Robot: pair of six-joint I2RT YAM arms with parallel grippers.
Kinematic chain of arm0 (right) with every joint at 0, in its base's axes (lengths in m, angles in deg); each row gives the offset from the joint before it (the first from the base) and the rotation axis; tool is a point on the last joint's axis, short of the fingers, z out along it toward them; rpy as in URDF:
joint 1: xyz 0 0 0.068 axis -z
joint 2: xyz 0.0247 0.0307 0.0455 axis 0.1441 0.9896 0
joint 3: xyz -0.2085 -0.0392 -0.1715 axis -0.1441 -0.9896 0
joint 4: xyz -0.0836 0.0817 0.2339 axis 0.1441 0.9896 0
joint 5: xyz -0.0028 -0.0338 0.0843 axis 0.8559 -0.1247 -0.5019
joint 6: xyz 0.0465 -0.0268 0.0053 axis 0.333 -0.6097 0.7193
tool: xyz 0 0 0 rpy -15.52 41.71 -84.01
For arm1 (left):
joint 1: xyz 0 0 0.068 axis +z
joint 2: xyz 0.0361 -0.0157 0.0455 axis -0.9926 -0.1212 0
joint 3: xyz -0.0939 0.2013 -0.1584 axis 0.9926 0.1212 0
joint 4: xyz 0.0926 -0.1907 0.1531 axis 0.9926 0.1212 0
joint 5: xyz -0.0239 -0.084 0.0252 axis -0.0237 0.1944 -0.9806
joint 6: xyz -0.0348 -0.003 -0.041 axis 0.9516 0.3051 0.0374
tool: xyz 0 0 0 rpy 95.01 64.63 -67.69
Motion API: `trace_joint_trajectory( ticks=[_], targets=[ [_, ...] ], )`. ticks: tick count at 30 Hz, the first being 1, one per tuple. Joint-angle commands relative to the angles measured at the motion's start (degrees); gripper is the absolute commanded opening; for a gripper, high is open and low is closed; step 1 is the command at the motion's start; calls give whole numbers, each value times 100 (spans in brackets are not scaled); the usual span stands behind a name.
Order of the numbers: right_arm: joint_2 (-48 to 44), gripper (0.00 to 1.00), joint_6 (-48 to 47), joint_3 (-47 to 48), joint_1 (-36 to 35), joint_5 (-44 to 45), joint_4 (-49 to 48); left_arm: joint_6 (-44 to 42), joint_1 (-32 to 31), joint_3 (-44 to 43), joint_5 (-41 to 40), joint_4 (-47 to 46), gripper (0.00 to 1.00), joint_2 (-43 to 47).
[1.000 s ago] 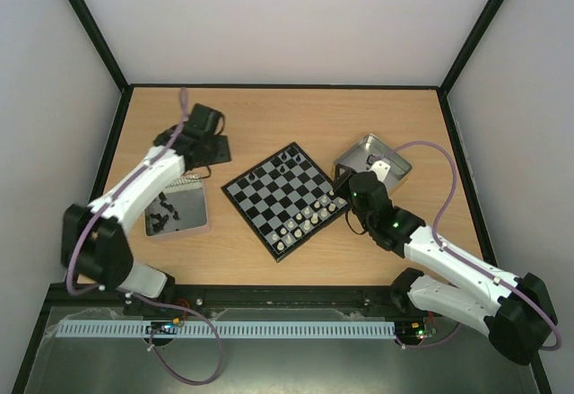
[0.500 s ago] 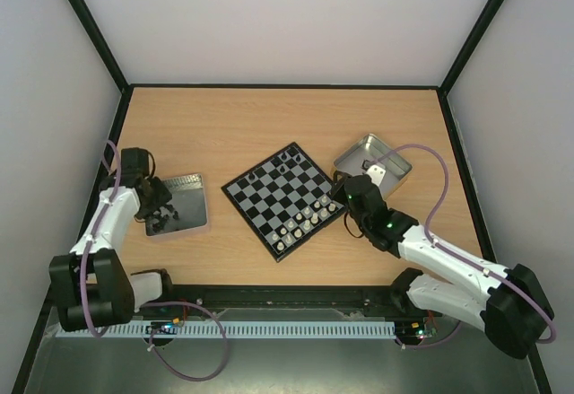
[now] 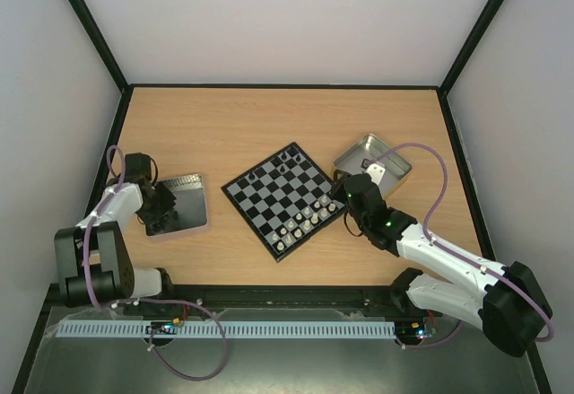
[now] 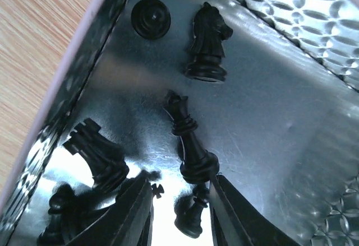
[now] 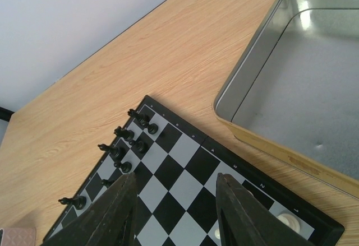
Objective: Set up the chess pieces on the board
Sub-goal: Pick up the chess piece from the storage box.
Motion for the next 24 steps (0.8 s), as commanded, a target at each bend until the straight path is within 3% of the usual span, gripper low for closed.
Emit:
trace_joint_trajectory(
  ticks=[1,14,20,24],
  targets=[
    [47,38,-29,-29,34,224,-177,110,63,108,116,-257,30,-201],
    [45,38,-26,26,44,230,-126,128,67,97,-16,-572,34,-476],
    [60,38,-22,49,50,221,-114,104,75,-3,-493,-335,46,-197],
    [60,38,-18,47,43,204,-115,33,72,-89,-493,-351,40,-289]
  ],
)
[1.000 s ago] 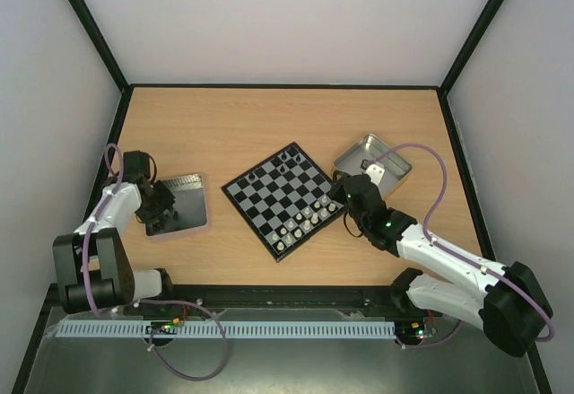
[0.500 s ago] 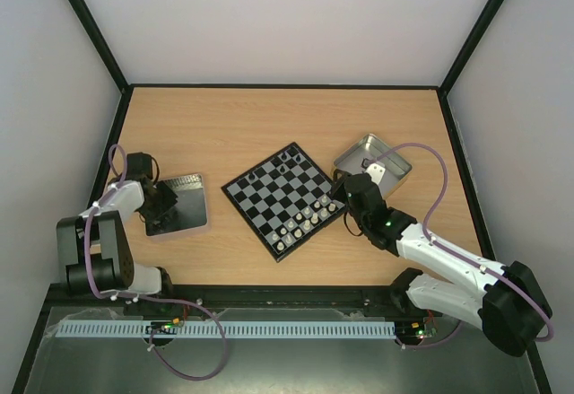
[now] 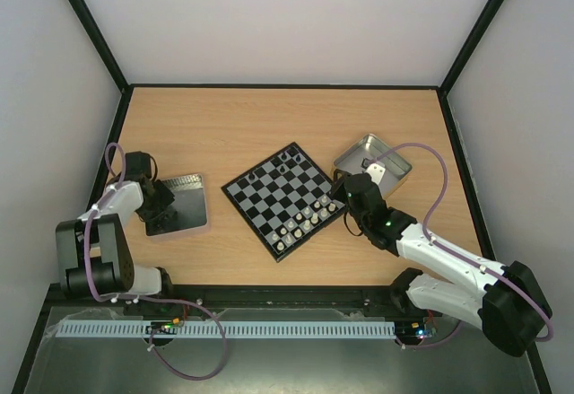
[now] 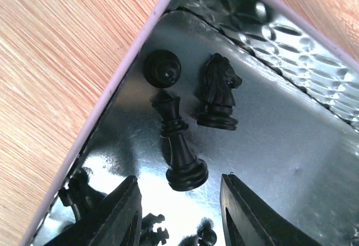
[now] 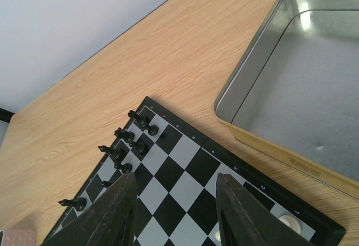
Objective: Set up the chess pieces on the board
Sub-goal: Pick up the chess piece from the storage box.
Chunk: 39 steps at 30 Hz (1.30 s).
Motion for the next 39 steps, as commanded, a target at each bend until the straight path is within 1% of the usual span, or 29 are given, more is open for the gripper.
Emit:
trace_joint_trajectory(
  ticks=[1,11,15,17,19,23,26,29,32,33,35,36,38,39],
  targets=[
    [36,38,-14,59,17,210,-64,-79,30,-153,-181,140,39,-50],
    [-14,38,-15,59,18,261,-44,-132,29,-344,-195,2,35,-549],
    [-53,38,-7,39,23,255,-16,-96,47,-372,-184,32,25,-547],
    [-88,38,-5,30,21,275,-18,-67,43,-369,-162,65,20,-461],
    [-125,38,-5,28,25,275,-17,-41,41,-356,-136,129,17,-312],
    [-124,38,-5,61,22,164,-26,-18,25,-327,-1,394,16,231],
    [-94,38,-43,109,18,-25,-88,-5,-108,-294,143,591,16,759],
    [-39,39,-96,203,18,-360,-207,-77,-479,-318,295,647,16,1235],
    [78,44,-218,348,20,-958,-402,-264,-1077,-434,578,505,16,1532],
    [136,47,-284,405,22,-1232,-468,-336,-1288,-496,761,412,16,1580],
    [307,56,-475,613,27,-1946,-551,-535,-1674,-573,1178,114,15,1629],
    [365,61,-551,745,41,-2169,-536,-639,-1883,-630,1321,-32,15,1631],
    [654,67,-684,1222,79,-2988,-255,-859,-2309,-748,1382,-259,14,1624],
    [780,70,-738,1514,81,-3245,-70,-1008,-2533,-787,1379,-374,14,1618]
  ],
)
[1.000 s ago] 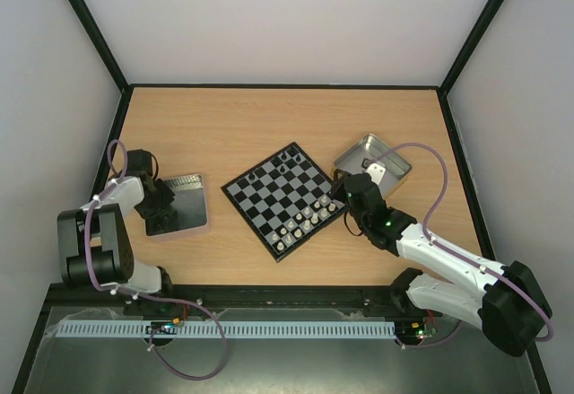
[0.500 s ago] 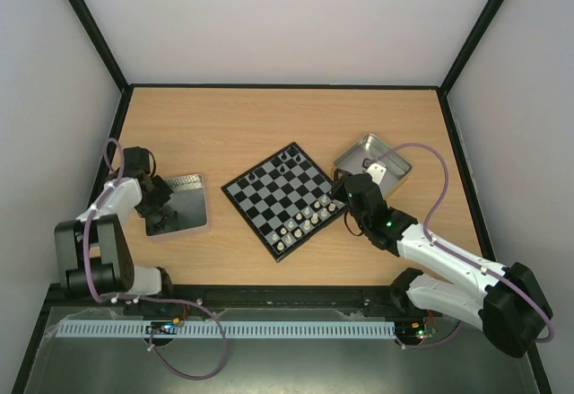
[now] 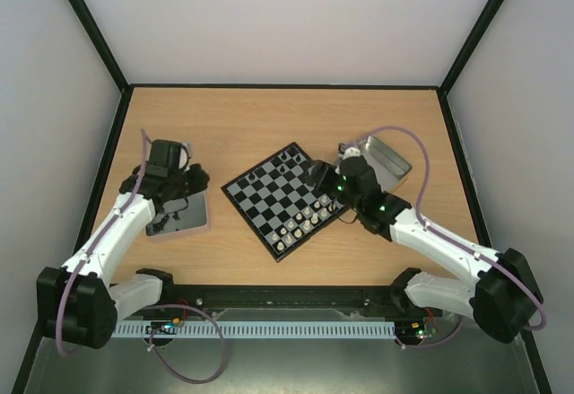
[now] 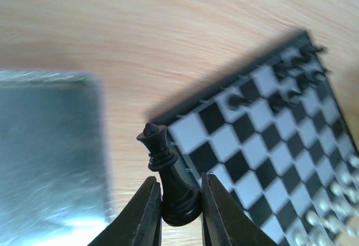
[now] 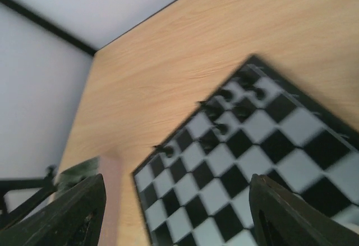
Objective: Set up the chess pieces on the board
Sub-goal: Pick up the chess piece from the storage box, then place the chess piece on the chessboard.
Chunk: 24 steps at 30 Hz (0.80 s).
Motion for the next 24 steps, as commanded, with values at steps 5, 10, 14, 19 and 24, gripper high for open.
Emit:
trace_joint_trajectory(
  ticks=[5,10,14,19,24],
  targets=[
    [774,74,-239,1466,44,-2441,-63,-1384,-1610,-527,537,-912,14,-32],
    [1125,73,-450,1898,45,-2853,68,-2525,-2326,-563,654,-1364,14,73],
    [1312,70,-541,2064,44,-3214,181,-3501,-2466,-189,1328,-2112,13,558],
    [1401,66,-679,2169,35,-3654,266,-4399,-2501,66,1637,-2449,16,943],
    [1395,63,-620,2144,39,-4235,31,-5238,-2494,-151,1953,-1938,17,810]
  ],
)
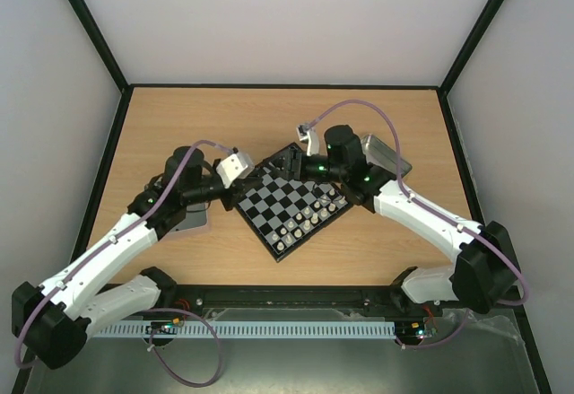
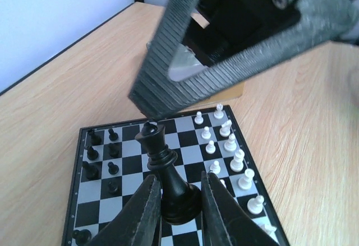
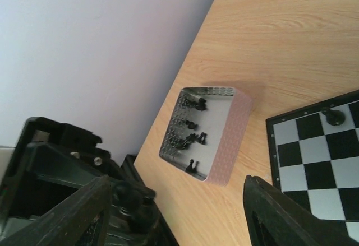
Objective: Set up the chess pieces on the board
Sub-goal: Place the chess piece on the chessboard.
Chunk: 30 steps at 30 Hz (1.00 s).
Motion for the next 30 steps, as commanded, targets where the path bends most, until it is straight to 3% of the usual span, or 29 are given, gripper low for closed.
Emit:
trace_joint_trajectory(
  ticks=[1,5,15,19,24,27,30],
  targets=[
    [2,63,-40,170,11,-730,-188,-1117,-26,-165,425,181,17,-108],
    [-29,63,-4,133,11,-777,-257,-1475,-27,-210,416,332,17,-141],
    [192,48,-483,306,-92,-779,434,-1897,-25,-392,484,613,17,-344],
    [403,38,-574,449,-133,-797,650,-1949,-21,-407,513,637,17,-372],
    [504,16,-575,522,-208,-922,690,-1851,-26,-464,406,644,18,-399],
    [471,5,-547,537,-237,-895,689,-1622,-27,-458,242,571,25,-307],
    [376,3,-536,574,-282,-491,745,-1336,-23,-286,-17,368,40,-189]
  ],
)
